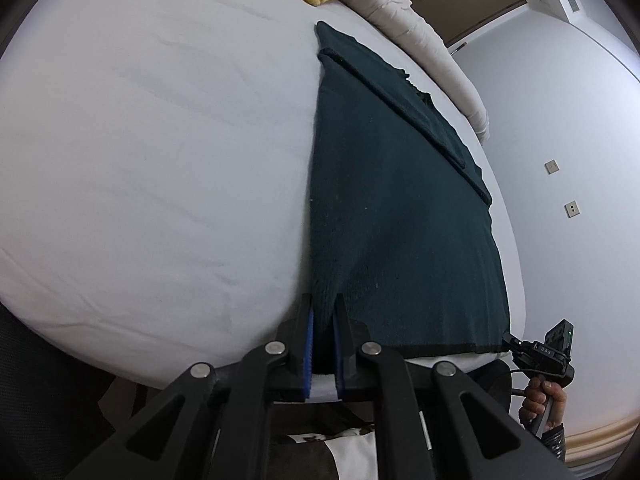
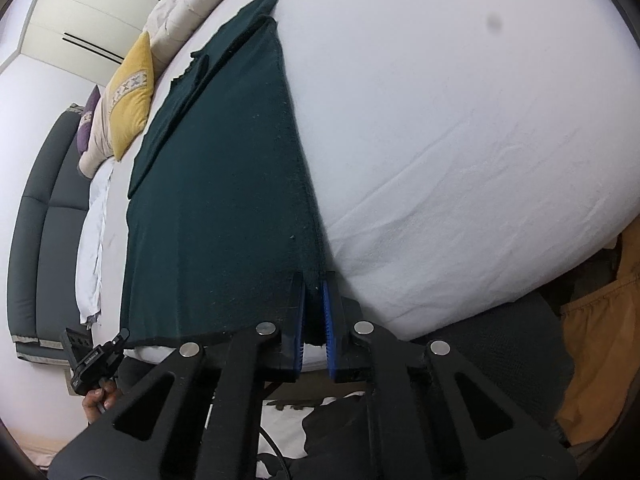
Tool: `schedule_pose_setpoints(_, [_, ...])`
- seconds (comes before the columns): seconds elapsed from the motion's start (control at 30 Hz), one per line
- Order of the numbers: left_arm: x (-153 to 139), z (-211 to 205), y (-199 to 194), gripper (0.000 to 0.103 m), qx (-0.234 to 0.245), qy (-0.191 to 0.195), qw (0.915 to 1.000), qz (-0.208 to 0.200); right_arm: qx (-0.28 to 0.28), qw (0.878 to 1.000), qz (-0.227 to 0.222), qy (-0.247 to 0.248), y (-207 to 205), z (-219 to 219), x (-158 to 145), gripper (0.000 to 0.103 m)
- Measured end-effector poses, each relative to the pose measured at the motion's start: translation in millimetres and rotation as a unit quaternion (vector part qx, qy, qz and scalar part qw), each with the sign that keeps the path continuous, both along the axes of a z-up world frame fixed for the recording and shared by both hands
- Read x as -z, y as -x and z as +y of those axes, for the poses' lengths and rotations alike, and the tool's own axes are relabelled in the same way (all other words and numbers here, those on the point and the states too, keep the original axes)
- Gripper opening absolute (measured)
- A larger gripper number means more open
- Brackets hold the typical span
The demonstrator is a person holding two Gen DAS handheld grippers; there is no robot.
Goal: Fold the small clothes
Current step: 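Grasp the hem with the left tool while the right tool grasps it too, then lift the hem with both tools and fold it toward the collar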
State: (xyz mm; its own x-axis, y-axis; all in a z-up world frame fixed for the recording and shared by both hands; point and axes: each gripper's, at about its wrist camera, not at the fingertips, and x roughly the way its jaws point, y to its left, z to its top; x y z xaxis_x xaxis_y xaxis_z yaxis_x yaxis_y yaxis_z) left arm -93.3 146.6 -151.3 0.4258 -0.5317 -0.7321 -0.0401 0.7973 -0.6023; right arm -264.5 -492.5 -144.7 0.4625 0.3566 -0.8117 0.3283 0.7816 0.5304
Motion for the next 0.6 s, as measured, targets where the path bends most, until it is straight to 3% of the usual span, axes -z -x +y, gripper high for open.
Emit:
schedule_pose_setpoints(0.2, [-6.4, 5.2, 1.5, 0.008, -0.003, 0.011, 0.9999, -0.005, 0.016, 0.999, -0.033, -0.031, 7.1, -8.7, -12.0, 0.006])
schedule_pose_setpoints(0.33, [-14.8, 12.7, -0.2, 0.008, -0.015, 0.046, 0.9988, -0.007, 0.025, 0.995, -0.07, -0.069, 6.4, -12.4, -30.8, 0.006])
schedule_pose_setpoints(0.6, [-50.7, 26.1, -24.1, 0.004, -0.044, 0.096, 0.9935, -0.043, 0.046, 0.98, -0.143, -0.131, -29.0, -11.5, -76.7, 0.006])
